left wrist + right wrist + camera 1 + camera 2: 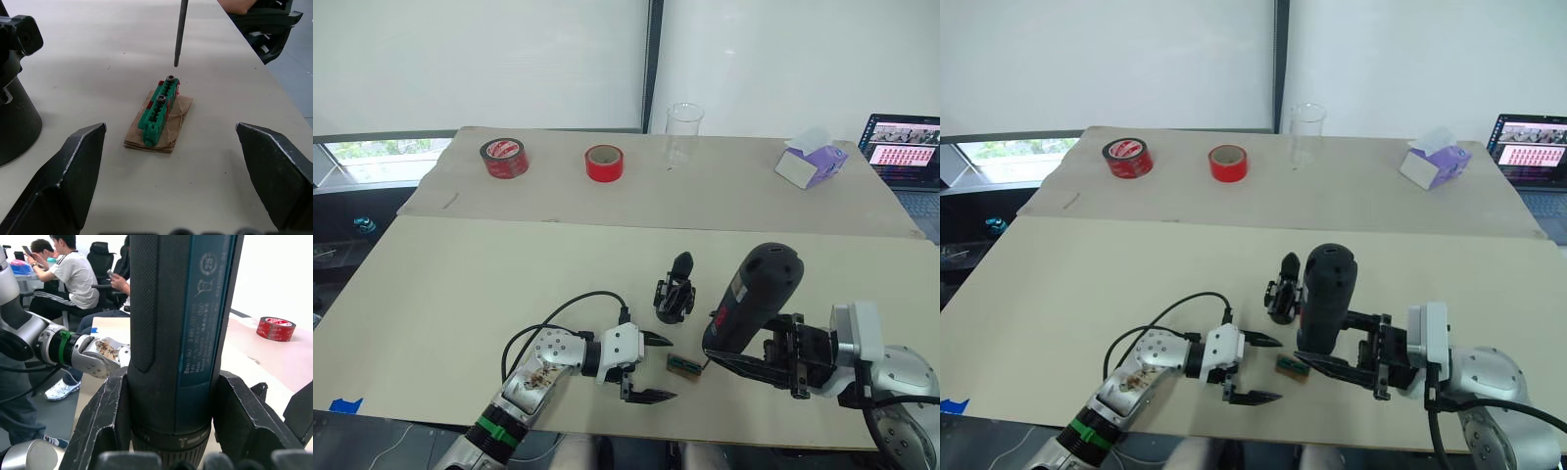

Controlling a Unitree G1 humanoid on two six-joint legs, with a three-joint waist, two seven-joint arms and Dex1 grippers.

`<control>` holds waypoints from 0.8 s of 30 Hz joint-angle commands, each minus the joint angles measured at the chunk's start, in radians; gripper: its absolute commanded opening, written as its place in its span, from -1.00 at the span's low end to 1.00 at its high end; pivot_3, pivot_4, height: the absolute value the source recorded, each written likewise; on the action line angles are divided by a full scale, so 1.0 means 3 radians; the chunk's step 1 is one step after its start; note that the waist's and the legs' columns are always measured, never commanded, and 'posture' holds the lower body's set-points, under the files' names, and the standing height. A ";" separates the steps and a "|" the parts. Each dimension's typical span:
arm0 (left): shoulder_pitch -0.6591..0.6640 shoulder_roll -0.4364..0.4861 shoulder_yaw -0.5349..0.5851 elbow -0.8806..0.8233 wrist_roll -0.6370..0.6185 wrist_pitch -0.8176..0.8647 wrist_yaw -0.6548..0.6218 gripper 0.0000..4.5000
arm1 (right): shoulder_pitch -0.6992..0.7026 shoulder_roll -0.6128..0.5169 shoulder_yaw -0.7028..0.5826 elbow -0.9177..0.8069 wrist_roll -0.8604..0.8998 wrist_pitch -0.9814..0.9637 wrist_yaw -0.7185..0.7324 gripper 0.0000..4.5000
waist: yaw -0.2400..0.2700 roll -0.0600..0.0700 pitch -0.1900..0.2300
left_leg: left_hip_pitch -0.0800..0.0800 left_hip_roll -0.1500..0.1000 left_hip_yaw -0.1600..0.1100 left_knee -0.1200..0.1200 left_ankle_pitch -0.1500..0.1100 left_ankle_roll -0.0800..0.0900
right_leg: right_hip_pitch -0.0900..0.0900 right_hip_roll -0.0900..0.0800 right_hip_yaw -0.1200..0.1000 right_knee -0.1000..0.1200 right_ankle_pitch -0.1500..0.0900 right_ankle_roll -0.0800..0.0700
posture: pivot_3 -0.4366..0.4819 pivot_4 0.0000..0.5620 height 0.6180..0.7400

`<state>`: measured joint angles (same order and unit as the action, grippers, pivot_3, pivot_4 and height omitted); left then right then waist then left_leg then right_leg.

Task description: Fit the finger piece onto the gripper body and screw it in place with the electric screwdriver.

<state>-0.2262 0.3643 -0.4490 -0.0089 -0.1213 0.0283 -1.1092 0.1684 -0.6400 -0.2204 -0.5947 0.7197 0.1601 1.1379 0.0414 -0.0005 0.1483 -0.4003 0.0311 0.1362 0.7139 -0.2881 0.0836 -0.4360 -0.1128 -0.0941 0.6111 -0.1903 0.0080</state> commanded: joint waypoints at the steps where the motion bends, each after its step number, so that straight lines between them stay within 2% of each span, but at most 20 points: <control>1: 0.0045 0.0005 -0.0081 0.0062 0.0037 0.0025 0.0001 1.00 | -0.0006 0.0032 -0.0049 -0.0065 0.0033 -0.0167 0.0030 -0.15 | -0.0001 0.0000 0.0000 | 0.0000 0.0000 0.0000 0.0000 0.0000 0.0000 | 0.0000 0.0000 0.0000 0.0000 0.0000 0.0000 | -0.05 -0.47 1.00; 24: 0.0021 -0.0031 -0.0109 0.0134 0.0069 -0.0011 0.0025 1.00 | -0.0045 0.0060 -0.0049 -0.0041 0.0055 -0.0226 0.0074 -0.15 | 0.0003 0.0000 0.0000 | 0.0001 0.0000 0.0000 0.0000 0.0000 0.0000 | 0.0001 -0.0001 0.0000 0.0000 0.0000 0.0000 | -0.05 -0.47 1.00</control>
<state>-0.2292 0.3607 -0.4512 0.0003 -0.1195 0.0212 -1.1058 0.1700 -0.6221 -0.2135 -0.5787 0.7092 0.1302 1.1561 0.0423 -0.0004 0.1482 -0.4001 0.0311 0.1360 0.7140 -0.2881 0.0836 -0.4357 -0.1131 -0.0941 0.6111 -0.1903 0.0078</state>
